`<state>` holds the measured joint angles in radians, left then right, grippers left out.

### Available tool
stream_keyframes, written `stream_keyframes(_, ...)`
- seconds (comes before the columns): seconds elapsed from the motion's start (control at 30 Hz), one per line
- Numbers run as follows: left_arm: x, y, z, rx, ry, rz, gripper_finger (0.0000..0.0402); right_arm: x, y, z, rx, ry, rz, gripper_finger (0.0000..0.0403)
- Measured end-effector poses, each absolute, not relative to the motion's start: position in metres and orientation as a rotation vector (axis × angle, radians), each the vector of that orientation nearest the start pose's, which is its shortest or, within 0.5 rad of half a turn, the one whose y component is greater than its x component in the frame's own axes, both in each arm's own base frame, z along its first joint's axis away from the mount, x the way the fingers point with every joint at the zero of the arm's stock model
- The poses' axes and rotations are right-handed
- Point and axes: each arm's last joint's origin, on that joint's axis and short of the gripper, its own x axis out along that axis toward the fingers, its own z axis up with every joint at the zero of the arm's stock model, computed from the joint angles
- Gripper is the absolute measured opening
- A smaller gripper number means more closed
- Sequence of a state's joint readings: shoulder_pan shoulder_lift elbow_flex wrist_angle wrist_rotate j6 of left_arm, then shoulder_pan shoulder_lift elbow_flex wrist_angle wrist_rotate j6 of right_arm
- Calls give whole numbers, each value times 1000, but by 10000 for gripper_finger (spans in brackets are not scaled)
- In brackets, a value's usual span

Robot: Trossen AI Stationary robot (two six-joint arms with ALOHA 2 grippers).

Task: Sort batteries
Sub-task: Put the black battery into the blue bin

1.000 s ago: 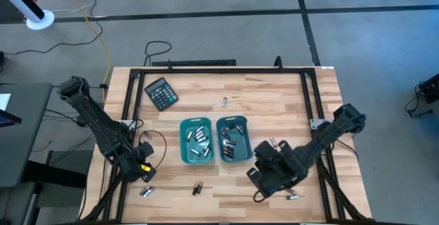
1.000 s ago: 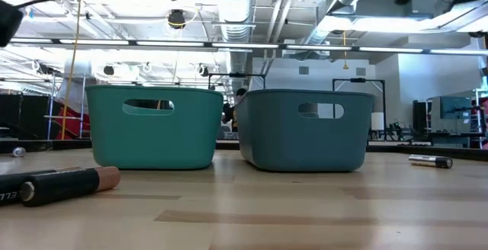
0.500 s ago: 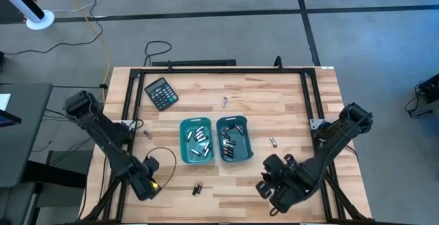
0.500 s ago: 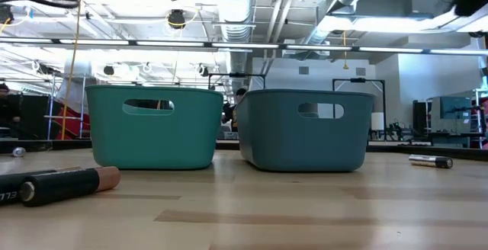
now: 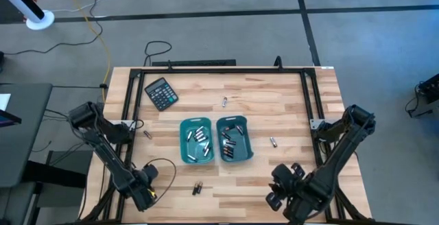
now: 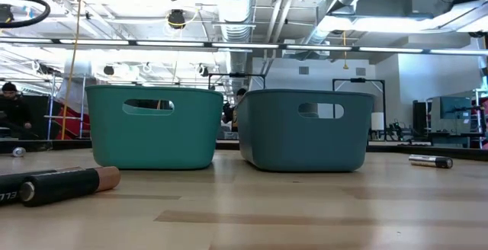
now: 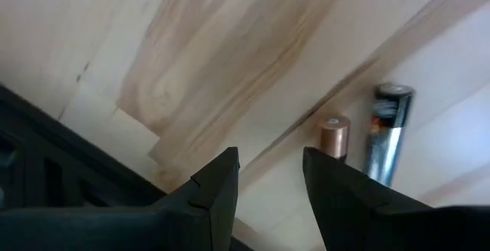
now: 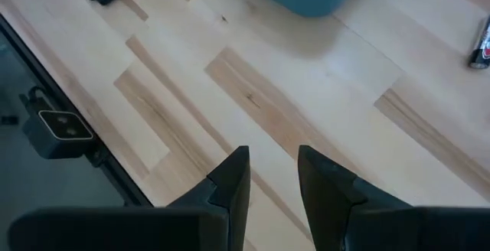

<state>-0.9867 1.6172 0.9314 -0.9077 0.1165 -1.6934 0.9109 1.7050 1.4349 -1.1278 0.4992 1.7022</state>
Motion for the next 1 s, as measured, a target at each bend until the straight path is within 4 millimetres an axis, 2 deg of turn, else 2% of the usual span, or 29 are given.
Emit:
stream_keyframes(0.23, 139, -215, 165, -599, 1598, 624, 142, 208, 249, 266, 621, 942, -559, 127)
stream_keyframes(0.5, 148, -229, 184, -654, 1529, 545, 142, 208, 249, 266, 619, 942, -558, 127)
stream_keyframes(1.0, 143, -229, 169, -654, 1531, 532, 142, 208, 249, 266, 605, 946, -551, 127)
